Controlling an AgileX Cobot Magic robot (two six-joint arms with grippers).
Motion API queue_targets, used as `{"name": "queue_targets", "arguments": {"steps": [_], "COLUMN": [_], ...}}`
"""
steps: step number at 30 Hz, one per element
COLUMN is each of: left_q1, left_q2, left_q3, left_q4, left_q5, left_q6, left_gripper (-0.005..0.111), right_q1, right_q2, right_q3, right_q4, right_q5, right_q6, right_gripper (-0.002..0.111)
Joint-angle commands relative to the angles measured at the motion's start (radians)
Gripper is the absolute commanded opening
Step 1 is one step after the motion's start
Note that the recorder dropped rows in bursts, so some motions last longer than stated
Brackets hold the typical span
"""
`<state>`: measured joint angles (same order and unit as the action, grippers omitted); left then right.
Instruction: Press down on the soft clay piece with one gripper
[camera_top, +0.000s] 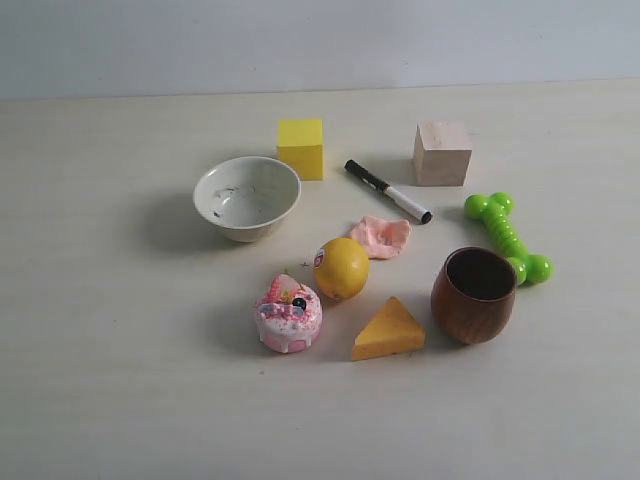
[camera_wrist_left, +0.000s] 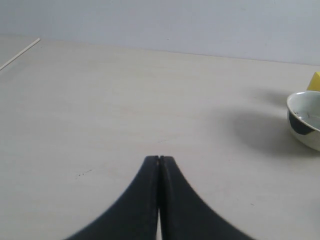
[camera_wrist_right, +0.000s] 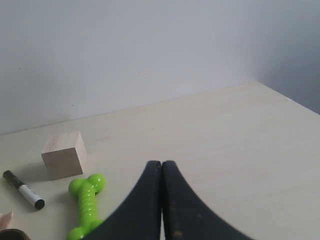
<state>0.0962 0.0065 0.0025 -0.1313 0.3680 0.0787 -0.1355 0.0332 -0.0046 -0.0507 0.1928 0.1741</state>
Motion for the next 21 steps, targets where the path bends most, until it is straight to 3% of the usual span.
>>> {"name": "queue_targets", "arguments": {"steps": [1, 21], "left_q1": [-0.005, -0.005], "left_q2": [-0.007, -0.007], "left_q3": [-0.002, -0.002], "left_q4": [-0.006, -0.006], "left_q5": [-0.012, -0.012], "left_q6": [-0.003, -0.003], "left_gripper": [0.0, 0.0], "right_q1": [-0.005, -0.005], "right_q2": [-0.009, -0.033], "right_q3": [0.005, 0.005], "right_q4": [-0.001, -0.001], "right_q5": [0.016, 0.096], "right_q6": [-0.027, -0.076], "right_gripper": [0.0, 0.0]}}
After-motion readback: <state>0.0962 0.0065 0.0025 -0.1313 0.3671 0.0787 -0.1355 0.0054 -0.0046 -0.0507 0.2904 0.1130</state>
